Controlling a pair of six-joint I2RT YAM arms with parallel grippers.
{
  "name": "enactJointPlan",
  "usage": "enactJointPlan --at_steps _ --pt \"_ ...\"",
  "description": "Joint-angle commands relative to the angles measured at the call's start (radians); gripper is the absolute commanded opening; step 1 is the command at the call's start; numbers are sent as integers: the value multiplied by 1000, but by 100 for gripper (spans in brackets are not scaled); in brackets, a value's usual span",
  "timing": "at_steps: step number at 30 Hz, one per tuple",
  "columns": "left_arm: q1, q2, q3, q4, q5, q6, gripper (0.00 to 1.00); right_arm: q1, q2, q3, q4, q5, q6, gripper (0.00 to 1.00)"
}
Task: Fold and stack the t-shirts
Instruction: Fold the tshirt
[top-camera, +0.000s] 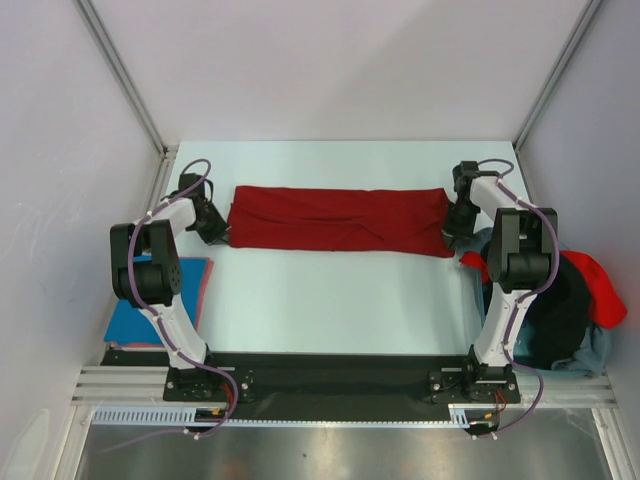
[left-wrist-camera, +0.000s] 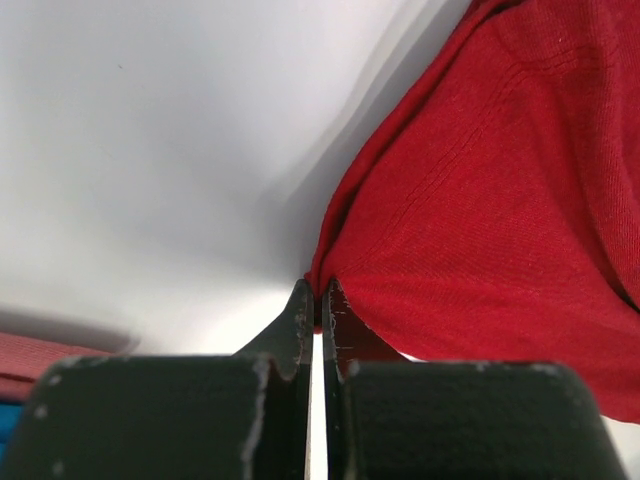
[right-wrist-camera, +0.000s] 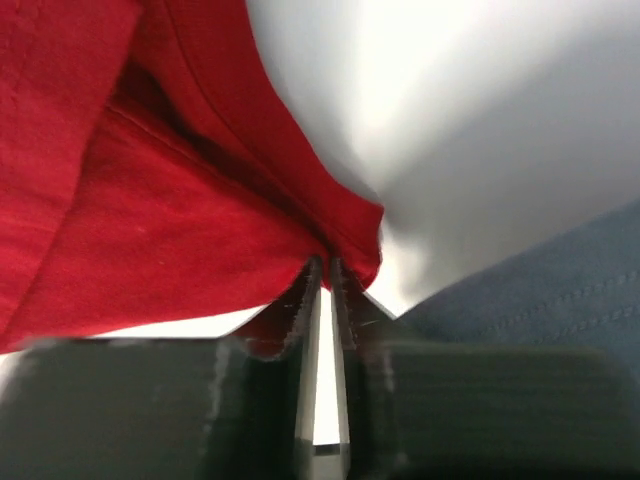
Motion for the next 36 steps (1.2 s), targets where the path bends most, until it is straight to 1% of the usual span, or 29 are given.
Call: enactJointPlan --at_steps 1,4,7,10,12,15,19,20,22,23,24,26,27,28,29,32,35,36 --pt "24 2 30 -4 -24 32 0 -1 23 46 -19 27 2 0" --pt "38 -4 22 -9 -28 32 0 -1 20 52 -40 84 -1 0" --pt "54 -22 7 -6 -39 30 0 -1 5 55 -71 196 1 0" --pt "64 -35 -5 -6 -35 26 0 -1 -21 49 -97 234 -7 0" --pt "65 -51 -17 0 -33 20 1 -1 -41 46 -96 233 -10 0" --pt "65 -62 -47 5 -12 4 0 -1 -30 30 -99 207 -5 0" --pt "65 -85 -93 19 15 -17 0 -1 -21 13 -76 147 -4 0" --pt "65 -111 -106 17 16 -22 0 -1 -18 27 -77 132 -7 0" --pt "65 -148 -126 19 -5 -31 11 -1 -18 49 -91 90 -10 0" --pt "65 -171 -131 22 -13 -29 18 -1 -23 70 -97 89 -13 7" --pt "64 -189 -133 23 -19 -28 26 -1 -26 79 -103 76 -16 11" --pt "65 -232 -126 17 -44 -22 34 -1 -32 102 -126 60 -18 19" --pt "65 -242 -122 11 -48 -19 39 -1 -44 124 -132 53 -18 30" --pt "64 -255 -117 6 -56 -20 40 -1 -49 136 -148 50 -16 34" --pt "65 -260 -110 5 -58 -20 42 25 -56 148 -154 49 -17 41" --pt "64 -256 -87 5 -41 -9 44 39 -78 196 -169 36 -19 53" --pt "53 -214 -53 9 36 1 39 65 -73 242 -155 1 -31 58" --pt "39 -201 -48 34 109 4 36 71 -67 250 -145 -25 -30 59"
